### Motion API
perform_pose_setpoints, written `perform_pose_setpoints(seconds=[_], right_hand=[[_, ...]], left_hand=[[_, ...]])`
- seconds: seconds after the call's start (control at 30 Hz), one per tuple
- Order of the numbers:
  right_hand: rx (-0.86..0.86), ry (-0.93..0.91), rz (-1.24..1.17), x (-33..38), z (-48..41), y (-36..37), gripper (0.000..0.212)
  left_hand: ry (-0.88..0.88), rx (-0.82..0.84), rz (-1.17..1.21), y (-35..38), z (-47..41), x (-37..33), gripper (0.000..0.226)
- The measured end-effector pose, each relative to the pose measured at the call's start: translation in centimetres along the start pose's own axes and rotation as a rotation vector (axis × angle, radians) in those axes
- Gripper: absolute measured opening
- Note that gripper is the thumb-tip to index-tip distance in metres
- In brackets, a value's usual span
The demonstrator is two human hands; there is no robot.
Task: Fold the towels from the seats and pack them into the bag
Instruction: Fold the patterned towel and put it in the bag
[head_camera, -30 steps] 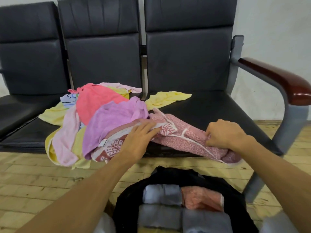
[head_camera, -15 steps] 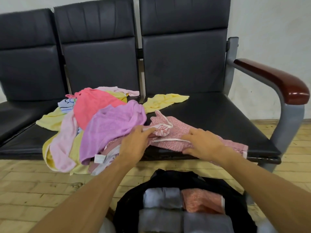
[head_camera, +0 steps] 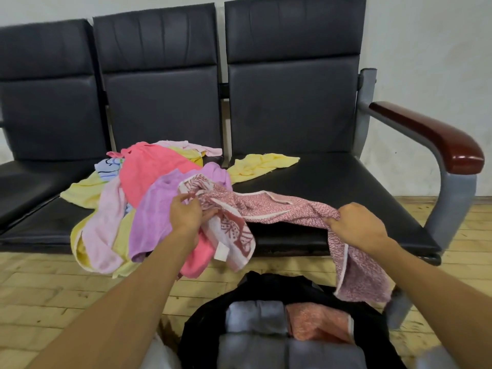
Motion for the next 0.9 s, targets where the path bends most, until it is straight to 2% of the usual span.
perform_pose_setpoints(seconds=[0.1, 0.13, 0.23, 0.3, 0.33, 0.43, 0.5, 0.57, 0.63, 0.7, 0.83, 0.9], right_hand=[[0.028, -0.097, 0.098, 1.5, -0.1, 0.3, 0.031], [0.053, -0.146, 0.078, 2.1, -0.2, 0.6, 0.034], [0.116, -0.267, 0.056, 3.5, 0.0, 1.4, 0.067], [0.158, -0.276, 0.127, 4.1, 0.1, 2.1, 0.078], [0.161, -0.263, 0.133, 4.3, 0.1, 2.3, 0.079], [0.042, -0.209, -0.054, 4.8, 0.0, 1.9, 0.074], [-0.01, -0.198, -0.136, 4.6, -0.3, 1.7, 0.069], [-0.008, -0.192, -0.13, 4.0, -0.5, 1.8, 0.054], [0.016, -0.165, -0.109, 3.5, -0.5, 1.9, 0.05], [0.023, -0.128, -0.071, 3.4, -0.2, 2.0, 0.059], [-0.024, -0.126, 0.117, 4.4, 0.0, 2.1, 0.066], [-0.027, -0.134, 0.189, 5.2, -0.1, 2.4, 0.068]], left_hand=[[0.113, 0.093, -0.176, 0.6, 1.0, -0.4, 0.032], [0.163, 0.097, -0.261, 0.8, 1.5, -0.5, 0.039], [0.494, 0.03, -0.69, 1.6, 3.4, -0.8, 0.044], [0.678, 0.109, -0.831, 2.8, 5.5, -0.4, 0.035], [0.66, 0.203, -0.837, 3.5, 6.3, 0.1, 0.027], [0.416, 0.425, -0.788, 5.6, 8.5, 2.3, 0.016], [0.282, 0.465, -0.805, 6.5, 9.0, 3.3, 0.015], [0.158, 0.474, -0.789, 6.9, 9.0, 3.7, 0.019], [0.039, 0.464, -0.738, 7.2, 8.8, 4.1, 0.025], [0.04, 0.432, -0.784, 7.5, 8.8, 4.7, 0.026], [0.234, 0.332, -1.082, 7.8, 9.7, 5.8, 0.033], [0.288, 0.303, -1.108, 7.6, 10.0, 6.0, 0.033]])
Point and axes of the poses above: each hand's wrist, its own z-axis away from the middle knuckle, its own y-axis out of the palm, x = y × z, the point moved 3 cm from there along -z, towards the middle knuckle, and after that the axes turned 10 degrees about -y, right-handed, at the moved point
